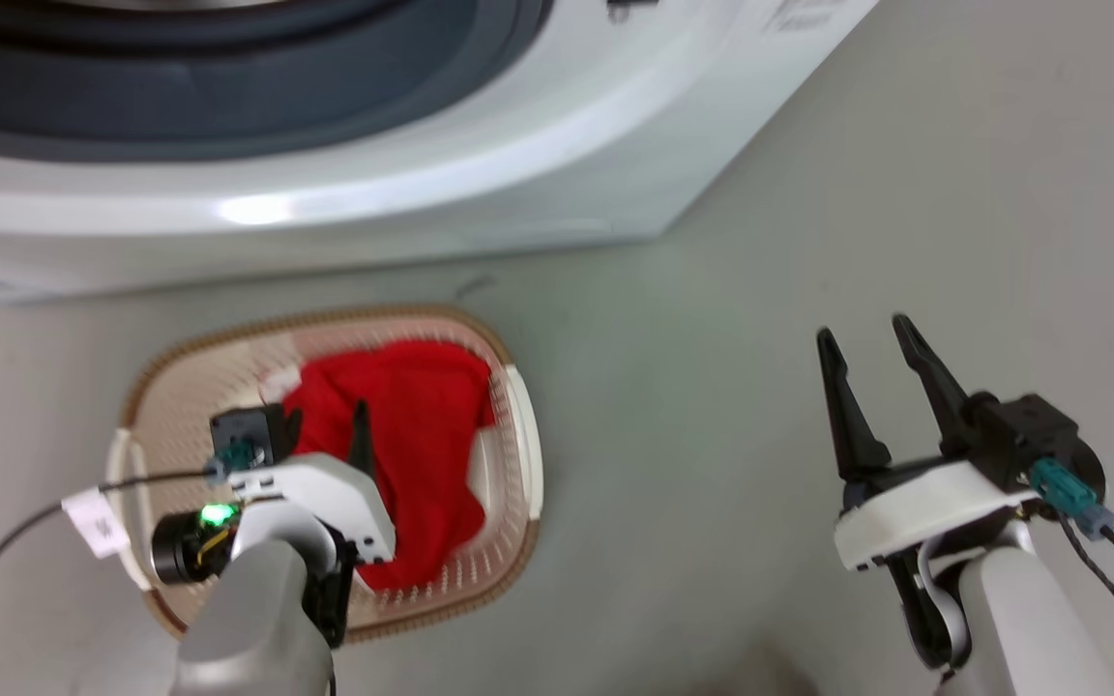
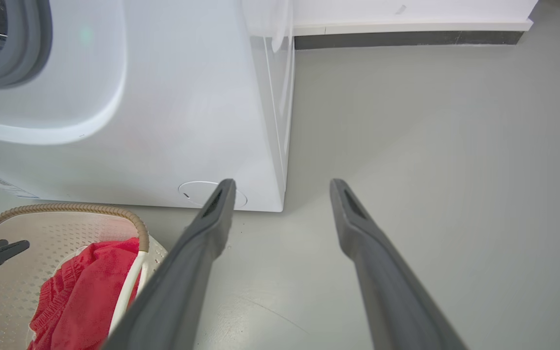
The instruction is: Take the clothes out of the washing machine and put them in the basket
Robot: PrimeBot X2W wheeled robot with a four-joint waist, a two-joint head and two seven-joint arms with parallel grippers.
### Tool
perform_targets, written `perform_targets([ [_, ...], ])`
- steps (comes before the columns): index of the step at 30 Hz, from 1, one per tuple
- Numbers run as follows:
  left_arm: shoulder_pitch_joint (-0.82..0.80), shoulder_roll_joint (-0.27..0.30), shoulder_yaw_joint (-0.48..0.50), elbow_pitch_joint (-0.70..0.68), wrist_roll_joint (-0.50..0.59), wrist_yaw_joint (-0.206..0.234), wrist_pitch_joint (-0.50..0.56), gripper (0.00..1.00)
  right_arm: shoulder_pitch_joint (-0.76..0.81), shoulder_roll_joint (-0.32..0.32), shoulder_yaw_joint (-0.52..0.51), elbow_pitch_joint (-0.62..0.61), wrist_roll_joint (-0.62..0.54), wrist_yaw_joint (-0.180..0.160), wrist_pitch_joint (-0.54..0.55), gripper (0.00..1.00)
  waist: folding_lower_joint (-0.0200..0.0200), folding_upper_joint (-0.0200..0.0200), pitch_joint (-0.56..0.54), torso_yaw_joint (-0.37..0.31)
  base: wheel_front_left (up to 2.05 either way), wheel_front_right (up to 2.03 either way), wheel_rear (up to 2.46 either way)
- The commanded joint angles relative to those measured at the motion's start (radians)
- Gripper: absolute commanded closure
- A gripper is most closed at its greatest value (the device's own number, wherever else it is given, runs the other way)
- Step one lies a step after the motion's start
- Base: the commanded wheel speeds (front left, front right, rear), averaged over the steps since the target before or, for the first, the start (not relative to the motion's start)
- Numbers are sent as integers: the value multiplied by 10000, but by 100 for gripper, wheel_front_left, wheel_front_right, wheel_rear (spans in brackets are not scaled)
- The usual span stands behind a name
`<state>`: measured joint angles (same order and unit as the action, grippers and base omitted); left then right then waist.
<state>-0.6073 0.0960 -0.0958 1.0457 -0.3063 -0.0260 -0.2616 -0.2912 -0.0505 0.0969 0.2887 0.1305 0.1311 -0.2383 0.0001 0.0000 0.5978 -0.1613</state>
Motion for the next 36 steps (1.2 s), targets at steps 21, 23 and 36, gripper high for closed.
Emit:
perform_targets([
  [21, 3278, -190, 792, -7238, 2196, 361, -38, 0, 2123, 6, -1018, -1609, -626, -7, 1037, 0, -1, 0, -4639, 996, 0, 0, 0],
  [23, 3596, -118, 812, -7716, 2339, 392, -38, 0, 2284, 6, -999, -1762, -673, -7, 1081, 0, -1, 0, -4837, 1025, 0, 0, 0],
  [36, 5892, -67, 580, -9086, 2562, 331, -38, 0, 3227, 6, -889, -2275, -721, -7, 1470, 0, -1, 0, -6010, 1168, 0, 0, 0],
])
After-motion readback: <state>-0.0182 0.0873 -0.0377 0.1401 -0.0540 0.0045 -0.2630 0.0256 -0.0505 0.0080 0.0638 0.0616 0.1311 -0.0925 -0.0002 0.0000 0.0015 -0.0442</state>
